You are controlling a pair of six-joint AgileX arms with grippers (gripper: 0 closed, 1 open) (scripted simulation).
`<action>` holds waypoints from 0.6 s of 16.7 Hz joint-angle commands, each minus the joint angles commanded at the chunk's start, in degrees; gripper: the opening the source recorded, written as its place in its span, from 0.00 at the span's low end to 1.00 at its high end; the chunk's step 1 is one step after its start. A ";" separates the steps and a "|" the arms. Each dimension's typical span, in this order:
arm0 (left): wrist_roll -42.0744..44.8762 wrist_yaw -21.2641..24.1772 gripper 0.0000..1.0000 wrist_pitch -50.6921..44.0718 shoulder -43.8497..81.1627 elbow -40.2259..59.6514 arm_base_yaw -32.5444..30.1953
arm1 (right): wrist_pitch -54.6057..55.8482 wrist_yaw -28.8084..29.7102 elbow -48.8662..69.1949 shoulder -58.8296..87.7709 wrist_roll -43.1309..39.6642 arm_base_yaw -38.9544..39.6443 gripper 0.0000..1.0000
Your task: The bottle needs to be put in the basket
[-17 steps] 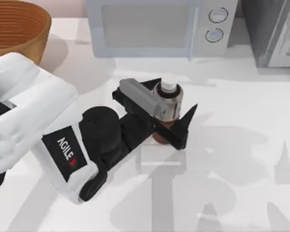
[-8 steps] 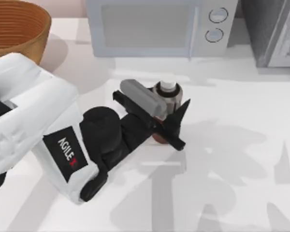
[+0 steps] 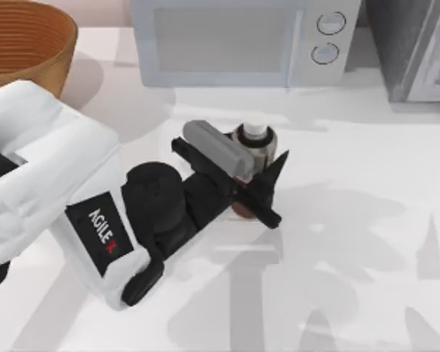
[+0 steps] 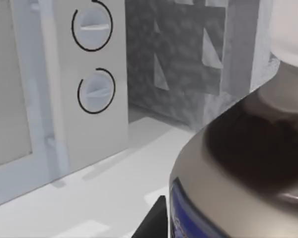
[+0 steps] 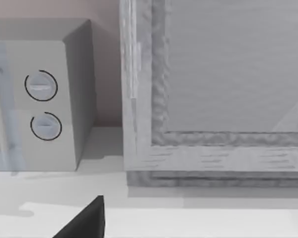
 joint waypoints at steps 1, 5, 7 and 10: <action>0.00 0.00 0.00 0.00 0.00 0.00 0.00 | 0.00 0.00 0.00 0.00 0.00 0.00 1.00; 0.07 0.00 0.00 0.00 -0.10 -0.07 0.09 | 0.00 0.00 0.00 0.00 0.00 0.00 1.00; 0.62 -0.44 0.00 0.16 -0.31 0.50 0.12 | 0.00 0.00 0.00 0.00 0.00 0.00 1.00; 5.78 -4.57 0.00 1.42 -1.74 5.84 0.45 | 0.00 0.00 0.00 0.00 0.00 0.00 1.00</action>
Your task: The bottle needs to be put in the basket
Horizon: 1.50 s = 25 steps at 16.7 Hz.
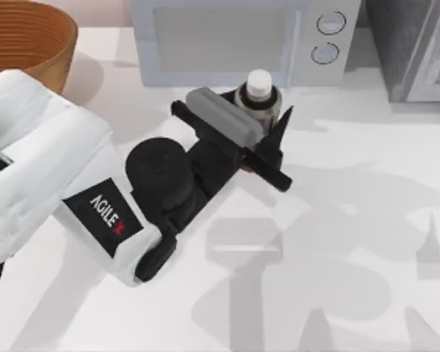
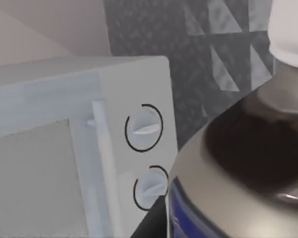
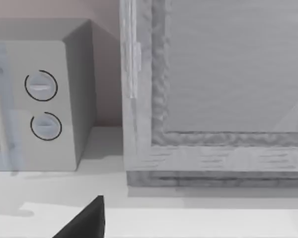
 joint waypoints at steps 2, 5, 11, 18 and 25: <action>6.15 -4.94 0.00 1.10 -1.00 6.52 0.58 | 0.00 0.00 0.00 0.00 0.00 0.00 1.00; 18.24 -14.89 0.00 2.47 -1.57 19.89 2.22 | 0.00 0.00 0.00 0.00 0.00 0.00 1.00; 45.24 -41.00 0.00 3.58 2.81 52.66 7.77 | 0.00 0.00 0.00 0.00 0.00 0.00 1.00; 67.41 -73.79 0.00 2.90 15.66 81.90 15.51 | 0.00 0.00 0.00 0.00 0.00 0.00 1.00; 75.82 -92.85 0.00 2.45 25.96 96.63 20.44 | 0.00 0.00 0.00 0.00 0.00 0.00 1.00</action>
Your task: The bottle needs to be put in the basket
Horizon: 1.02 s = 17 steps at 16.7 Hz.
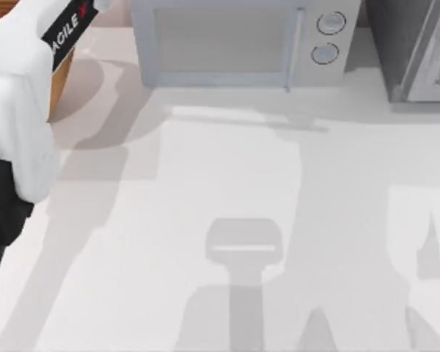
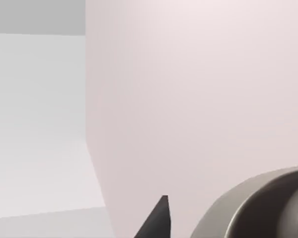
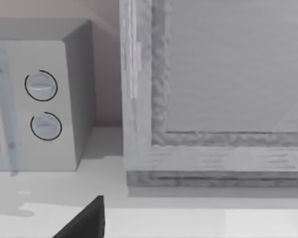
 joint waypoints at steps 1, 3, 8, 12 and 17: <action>0.21 -0.59 0.00 0.02 0.37 0.52 0.16 | 0.00 0.00 0.00 0.00 0.00 0.00 1.00; 0.21 -0.59 0.00 0.02 0.37 0.52 0.16 | 0.00 0.00 0.00 0.00 0.00 0.00 1.00; -0.80 2.65 0.00 -3.21 4.62 13.51 -0.60 | 0.00 0.00 0.00 0.00 0.00 0.00 1.00; -9.03 2.66 0.00 -10.02 1.46 7.76 0.33 | 0.00 0.00 0.00 0.00 0.00 0.00 1.00; -30.40 3.08 0.00 -26.07 -5.22 -5.86 2.29 | 0.00 0.00 0.00 0.00 0.00 0.00 1.00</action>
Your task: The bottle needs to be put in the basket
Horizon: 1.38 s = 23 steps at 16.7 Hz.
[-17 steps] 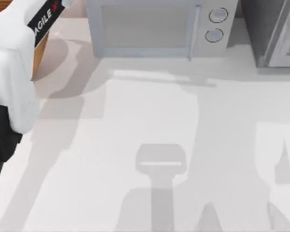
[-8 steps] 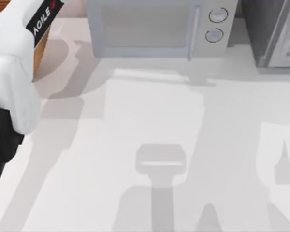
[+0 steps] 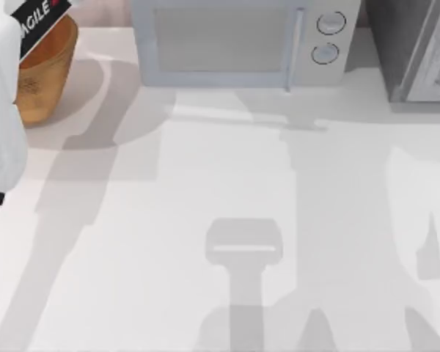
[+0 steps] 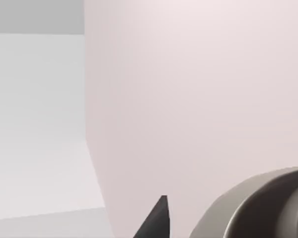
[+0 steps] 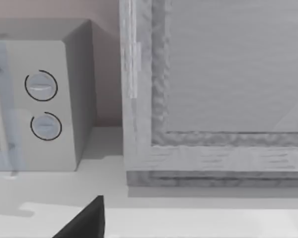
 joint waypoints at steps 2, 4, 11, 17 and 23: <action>-10.36 0.29 0.00 -7.48 -3.09 -6.34 0.76 | 0.00 0.00 0.00 0.00 0.00 0.00 1.00; -20.46 0.57 0.00 -14.83 -6.19 -12.58 1.48 | 0.00 0.00 0.00 0.00 0.00 0.00 1.00; -40.91 1.09 0.00 -31.65 -14.07 -26.94 3.28 | 0.00 0.00 0.00 0.00 0.00 0.00 1.00; -41.47 1.10 0.08 -32.18 -14.36 -27.40 3.35 | 0.00 0.00 0.00 0.00 0.00 0.00 1.00; -41.47 1.10 0.53 -32.18 -14.36 -27.40 3.35 | 0.00 0.00 0.00 0.00 0.00 0.00 1.00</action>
